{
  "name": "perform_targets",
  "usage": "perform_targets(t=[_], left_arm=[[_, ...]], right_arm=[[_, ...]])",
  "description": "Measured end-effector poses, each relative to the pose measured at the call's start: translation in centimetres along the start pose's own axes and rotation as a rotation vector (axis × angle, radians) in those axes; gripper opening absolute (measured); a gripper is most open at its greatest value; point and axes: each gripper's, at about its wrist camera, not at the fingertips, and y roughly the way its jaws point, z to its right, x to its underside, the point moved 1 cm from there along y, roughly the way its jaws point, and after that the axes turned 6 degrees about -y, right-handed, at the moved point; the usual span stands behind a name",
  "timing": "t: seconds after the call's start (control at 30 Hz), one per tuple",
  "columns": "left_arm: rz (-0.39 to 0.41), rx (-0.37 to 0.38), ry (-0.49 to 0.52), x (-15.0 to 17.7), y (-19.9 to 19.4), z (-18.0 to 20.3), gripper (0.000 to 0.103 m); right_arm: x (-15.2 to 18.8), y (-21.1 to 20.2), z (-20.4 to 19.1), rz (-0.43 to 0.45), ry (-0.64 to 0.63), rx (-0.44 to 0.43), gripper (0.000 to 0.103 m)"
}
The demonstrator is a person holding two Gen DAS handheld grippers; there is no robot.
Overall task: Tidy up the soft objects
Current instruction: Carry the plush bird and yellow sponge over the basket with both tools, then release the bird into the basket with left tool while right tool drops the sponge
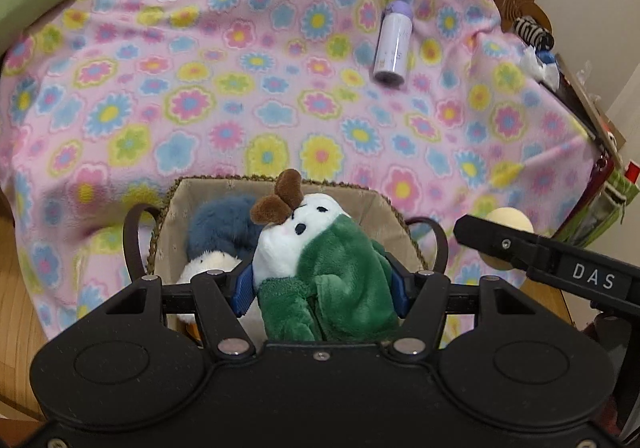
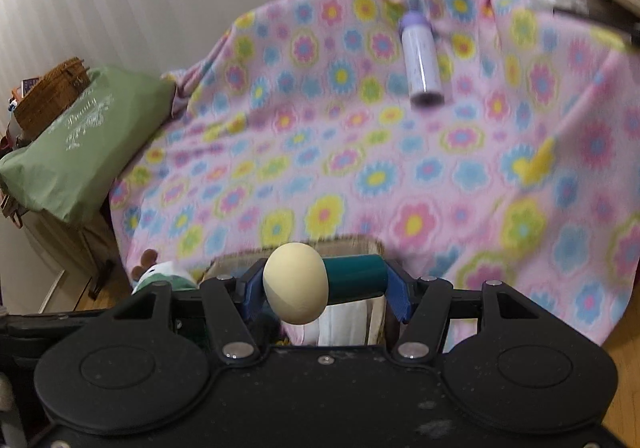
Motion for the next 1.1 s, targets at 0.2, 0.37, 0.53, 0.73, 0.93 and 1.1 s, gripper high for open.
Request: perform_targets(t=[0.2,0.37,0.53,0.73,0.93,1.1], left_arm=[[-0.048,0.025,0.022,0.5,1.0,0.2,0.058],[-0.065,0.013,0.014,0.3,2.3,0.1,0.058],[0.009,-0.038,0.016,-1.0,2.3,0.2,0.058],[0.020,-0.067,-0.054,-2.6,3.1,-0.7,0.058],[-0.048,-0.035,-0.129,-3.0,4.2,-1.9,0.058],[-0.071,-0.030,-0.144,-3.0,4.8,-2.1,0.061]], right_arm=[[0.3,0.9,0.4,-0.051,0.055,-0.019,0.060],[-0.4,2.1,0.5,-0.067,0.092,-0.028,0.060],[-1.4,3.0,0.2,-0.066,0.102,-0.031,0.061],[-1.8,3.6,-0.7,-0.070,0.059,-0.031,0.061],[-1.1,3.8,-2.0,-0.095,-0.060,-0.037,0.061],[-0.5,4.1,-2.6,-0.115,-0.123,-0.033,0.061]])
